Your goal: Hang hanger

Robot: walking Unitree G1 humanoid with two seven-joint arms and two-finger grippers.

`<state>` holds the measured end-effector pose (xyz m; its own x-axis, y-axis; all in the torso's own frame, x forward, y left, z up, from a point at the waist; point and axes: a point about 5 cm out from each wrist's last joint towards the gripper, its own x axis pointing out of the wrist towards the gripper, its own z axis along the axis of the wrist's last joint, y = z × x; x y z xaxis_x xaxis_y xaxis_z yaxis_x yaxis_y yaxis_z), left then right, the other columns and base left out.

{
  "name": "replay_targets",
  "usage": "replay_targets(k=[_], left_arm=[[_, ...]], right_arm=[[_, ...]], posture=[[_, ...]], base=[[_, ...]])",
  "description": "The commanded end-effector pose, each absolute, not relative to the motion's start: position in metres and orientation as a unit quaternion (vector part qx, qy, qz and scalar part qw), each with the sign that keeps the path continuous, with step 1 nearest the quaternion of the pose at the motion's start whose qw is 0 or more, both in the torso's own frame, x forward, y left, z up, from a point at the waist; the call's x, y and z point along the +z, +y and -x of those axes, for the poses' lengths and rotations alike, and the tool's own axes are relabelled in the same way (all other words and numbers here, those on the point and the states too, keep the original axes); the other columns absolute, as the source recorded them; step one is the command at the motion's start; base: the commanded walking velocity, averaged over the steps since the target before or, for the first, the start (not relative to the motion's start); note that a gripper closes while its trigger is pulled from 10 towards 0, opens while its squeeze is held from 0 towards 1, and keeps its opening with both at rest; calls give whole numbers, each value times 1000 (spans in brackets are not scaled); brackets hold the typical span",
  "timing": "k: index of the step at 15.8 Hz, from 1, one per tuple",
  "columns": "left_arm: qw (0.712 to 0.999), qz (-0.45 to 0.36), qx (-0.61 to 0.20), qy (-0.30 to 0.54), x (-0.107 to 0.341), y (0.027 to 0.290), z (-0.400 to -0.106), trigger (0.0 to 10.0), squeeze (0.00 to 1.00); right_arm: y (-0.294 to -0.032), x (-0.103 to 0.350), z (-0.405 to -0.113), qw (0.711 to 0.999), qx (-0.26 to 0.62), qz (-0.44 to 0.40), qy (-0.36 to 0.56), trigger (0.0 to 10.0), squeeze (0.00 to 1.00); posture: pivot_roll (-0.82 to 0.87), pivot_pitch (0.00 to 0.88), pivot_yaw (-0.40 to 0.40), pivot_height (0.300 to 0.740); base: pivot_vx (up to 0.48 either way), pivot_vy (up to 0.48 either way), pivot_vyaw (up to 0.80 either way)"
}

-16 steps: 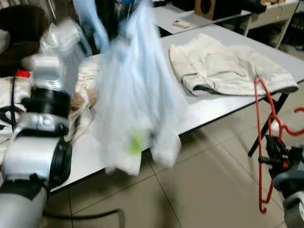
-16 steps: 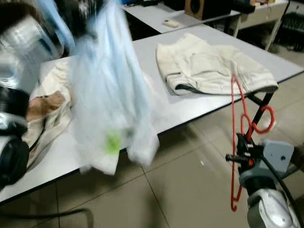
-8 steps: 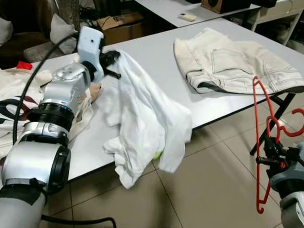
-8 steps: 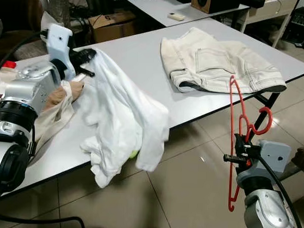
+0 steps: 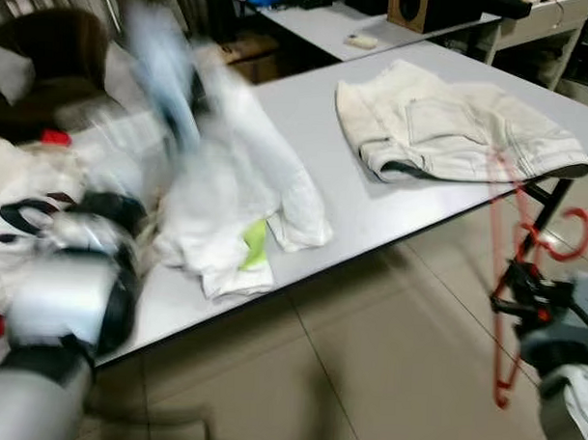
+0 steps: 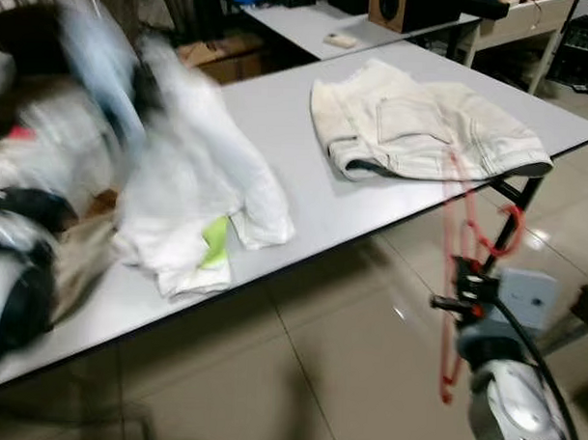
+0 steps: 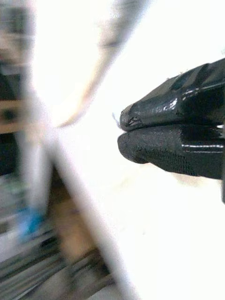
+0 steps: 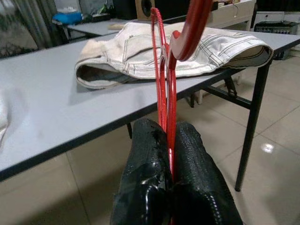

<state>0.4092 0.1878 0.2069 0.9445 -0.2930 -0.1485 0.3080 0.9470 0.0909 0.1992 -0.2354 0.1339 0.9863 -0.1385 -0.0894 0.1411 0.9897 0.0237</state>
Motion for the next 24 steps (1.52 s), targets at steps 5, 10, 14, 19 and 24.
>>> replay_targets(k=[5, 10, 14, 19, 24], left_arm=[[984, -125, -104, 65, 220, 213, -410, 510, 0], [987, -105, -119, -29, 253, 214, -412, 0, 0], [967, -143, -211, -13, 268, 205, -410, 0, 0], [956, -100, -263, -84, 332, 208, -402, 0, 0], [950, -125, -268, -103, 354, 207, -399, 0, 0]], right_arm=[[-235, 130, -198, 996, -65, -12, 59, 10000, 0], [-235, 128, -198, 996, -68, -15, 60, 10000, 0], [-235, 131, -200, 996, -71, -18, 47, 10000, 0], [-228, 135, -211, 998, -42, -38, 17, 10000, 0], [-192, 160, -210, 986, 133, -83, -57, 10000, 0]], posture=[[-199, 0, 122, 740], [-200, 0, 131, 740], [-205, 0, 147, 740], [-147, 0, 143, 740], [-132, 0, 161, 740]], base=[[0, 0, 0], [0, 0, 0], [0, 0, 0], [0, 0, 0], [0, 0, 0]])
